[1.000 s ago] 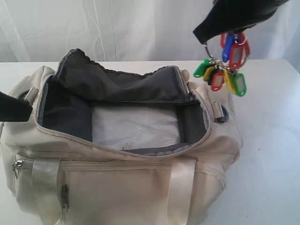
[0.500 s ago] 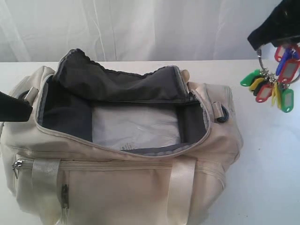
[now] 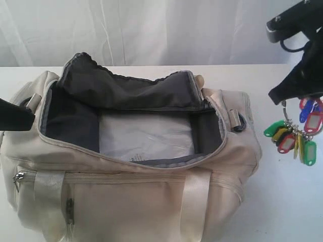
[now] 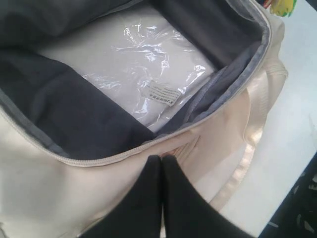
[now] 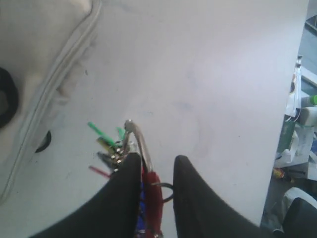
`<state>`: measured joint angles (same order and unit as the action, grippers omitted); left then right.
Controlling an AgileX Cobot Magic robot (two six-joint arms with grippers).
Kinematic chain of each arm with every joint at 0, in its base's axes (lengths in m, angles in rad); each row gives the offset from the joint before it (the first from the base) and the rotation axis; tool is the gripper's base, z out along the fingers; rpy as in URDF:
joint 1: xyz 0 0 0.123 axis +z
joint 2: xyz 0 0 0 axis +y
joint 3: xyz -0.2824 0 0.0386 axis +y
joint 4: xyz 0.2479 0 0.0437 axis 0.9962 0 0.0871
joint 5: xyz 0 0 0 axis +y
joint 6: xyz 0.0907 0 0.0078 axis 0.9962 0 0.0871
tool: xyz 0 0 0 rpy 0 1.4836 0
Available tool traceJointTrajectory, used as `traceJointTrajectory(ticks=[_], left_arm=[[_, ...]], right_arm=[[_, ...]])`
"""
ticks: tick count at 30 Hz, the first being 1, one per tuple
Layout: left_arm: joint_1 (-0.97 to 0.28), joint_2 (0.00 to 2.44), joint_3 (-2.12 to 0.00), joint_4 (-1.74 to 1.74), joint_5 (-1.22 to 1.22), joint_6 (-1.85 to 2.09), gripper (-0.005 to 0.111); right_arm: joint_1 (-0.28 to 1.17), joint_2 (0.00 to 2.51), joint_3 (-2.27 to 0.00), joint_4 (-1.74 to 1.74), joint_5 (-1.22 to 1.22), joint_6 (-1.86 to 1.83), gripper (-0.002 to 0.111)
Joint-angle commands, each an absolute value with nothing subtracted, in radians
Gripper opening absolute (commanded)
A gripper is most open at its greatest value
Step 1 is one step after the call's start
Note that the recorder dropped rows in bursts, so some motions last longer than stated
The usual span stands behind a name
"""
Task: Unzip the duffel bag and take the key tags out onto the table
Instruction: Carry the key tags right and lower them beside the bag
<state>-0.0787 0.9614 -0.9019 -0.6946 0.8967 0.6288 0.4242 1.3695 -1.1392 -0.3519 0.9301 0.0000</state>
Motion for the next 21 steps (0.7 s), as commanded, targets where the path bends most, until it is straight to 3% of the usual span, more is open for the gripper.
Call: traceJointTrajectory(ticks=[1,14,21], left_arm=[[-0.082,0.953,-0.897,-0.724,0.908,0.632,0.000],[-0.082,0.953,-0.897,-0.733,0.902,0.632,0.000],[-0.082,0.953,-0.897,-0.739,0.897,0.632,0.000]], right_arm=[[0.417,1.450,-1.112,-0.332,0.908,0.008,0.000],[0.414,1.615,-1.112,-0.255,0.834,-0.030,0.000],[0.316,1.672,-1.112,-0.017,0.807,-0.197,0.000]])
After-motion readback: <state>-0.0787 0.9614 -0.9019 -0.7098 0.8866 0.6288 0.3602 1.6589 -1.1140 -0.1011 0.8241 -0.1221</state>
